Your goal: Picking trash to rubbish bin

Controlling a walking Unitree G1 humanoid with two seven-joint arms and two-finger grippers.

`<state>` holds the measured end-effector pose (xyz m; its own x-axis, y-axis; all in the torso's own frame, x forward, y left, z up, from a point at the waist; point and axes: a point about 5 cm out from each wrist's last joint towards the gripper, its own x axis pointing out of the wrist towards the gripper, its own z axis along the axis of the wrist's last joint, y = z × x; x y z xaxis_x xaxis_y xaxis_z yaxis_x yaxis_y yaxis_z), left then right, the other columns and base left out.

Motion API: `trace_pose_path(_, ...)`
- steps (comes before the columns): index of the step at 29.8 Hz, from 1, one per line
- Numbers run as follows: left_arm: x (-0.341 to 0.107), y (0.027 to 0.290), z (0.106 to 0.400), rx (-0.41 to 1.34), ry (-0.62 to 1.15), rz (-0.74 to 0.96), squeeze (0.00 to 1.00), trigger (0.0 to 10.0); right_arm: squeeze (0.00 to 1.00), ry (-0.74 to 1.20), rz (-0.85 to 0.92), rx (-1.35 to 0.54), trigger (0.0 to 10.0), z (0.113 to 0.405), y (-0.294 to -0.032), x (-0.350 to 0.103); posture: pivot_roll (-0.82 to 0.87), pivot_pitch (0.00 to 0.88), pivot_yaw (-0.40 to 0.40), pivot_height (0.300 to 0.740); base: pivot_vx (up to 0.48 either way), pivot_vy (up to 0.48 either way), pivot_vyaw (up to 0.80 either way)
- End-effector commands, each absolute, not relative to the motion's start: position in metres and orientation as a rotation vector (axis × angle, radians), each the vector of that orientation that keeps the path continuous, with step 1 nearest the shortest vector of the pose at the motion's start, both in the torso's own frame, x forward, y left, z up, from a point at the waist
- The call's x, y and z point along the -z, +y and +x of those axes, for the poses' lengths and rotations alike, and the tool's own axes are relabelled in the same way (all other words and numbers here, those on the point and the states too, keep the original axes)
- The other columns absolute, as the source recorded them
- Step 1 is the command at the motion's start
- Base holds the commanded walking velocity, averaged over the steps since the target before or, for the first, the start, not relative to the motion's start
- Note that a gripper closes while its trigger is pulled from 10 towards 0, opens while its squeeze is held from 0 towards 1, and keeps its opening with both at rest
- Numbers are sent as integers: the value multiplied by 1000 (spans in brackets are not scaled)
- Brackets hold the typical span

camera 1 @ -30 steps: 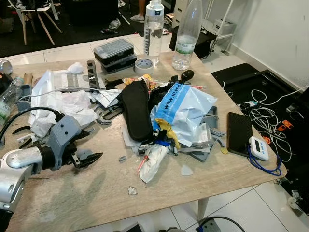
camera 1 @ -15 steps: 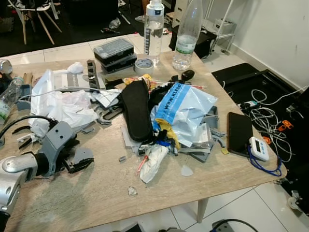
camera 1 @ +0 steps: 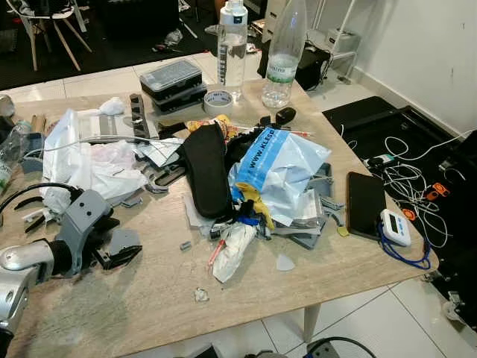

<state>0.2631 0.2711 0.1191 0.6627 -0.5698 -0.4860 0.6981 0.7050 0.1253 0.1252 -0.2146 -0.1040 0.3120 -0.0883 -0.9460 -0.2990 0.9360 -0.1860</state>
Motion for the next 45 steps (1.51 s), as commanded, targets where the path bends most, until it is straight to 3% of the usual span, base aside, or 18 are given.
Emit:
trace_pose_path(1,-98,274,254,715,539,282,0,5490,0,1261,-356,-143,10000,122,-218,104,43,116,-14,740,0,0,0)
trace_pose_path(2,-98,274,255,714,535,283,0,3765,0,1264,-359,-140,10000,120,-221,104,43,116,-14,740,0,0,0)
trace_pose_path(3,-98,274,255,713,534,281,0,0,0,1266,-360,-139,10000,119,-223,104,43,116,-14,740,0,0,0)
trace_pose_path(8,-98,272,255,721,535,277,0,0,0,1274,-365,-138,10000,113,-226,105,40,115,-17,740,0,0,0)
trace_pose_path(16,-100,269,258,729,512,269,0,0,0,1259,-356,-173,10000,117,-195,110,39,102,-19,740,0,0,0)
trace_pose_path(20,-102,267,260,741,493,254,0,0,0,1256,-361,-169,10000,121,-200,108,39,102,-19,740,0,0,0)
trace_pose_path(25,-106,263,261,753,452,220,0,0,0,1281,-389,-133,10000,108,-240,103,42,97,-18,740,0,0,0)
trace_pose_path(30,-113,260,263,759,399,183,0,0,0,1290,-388,-131,10000,101,-240,105,40,103,-17,740,0,0,0)
trace_pose_path(34,-144,248,269,808,158,15,0,0,0,1289,-379,-157,10000,99,-216,111,40,103,-17,740,0,0,0)
trace_pose_path(40,-191,239,272,862,-186,-251,0,0,0,1268,-373,-172,10000,112,-204,110,37,106,-15,740,0,0,0)
trace_pose_path(45,-202,238,272,873,-276,-340,0,0,0,1259,-375,-172,10000,118,-204,108,35,104,-16,740,0,0,0)
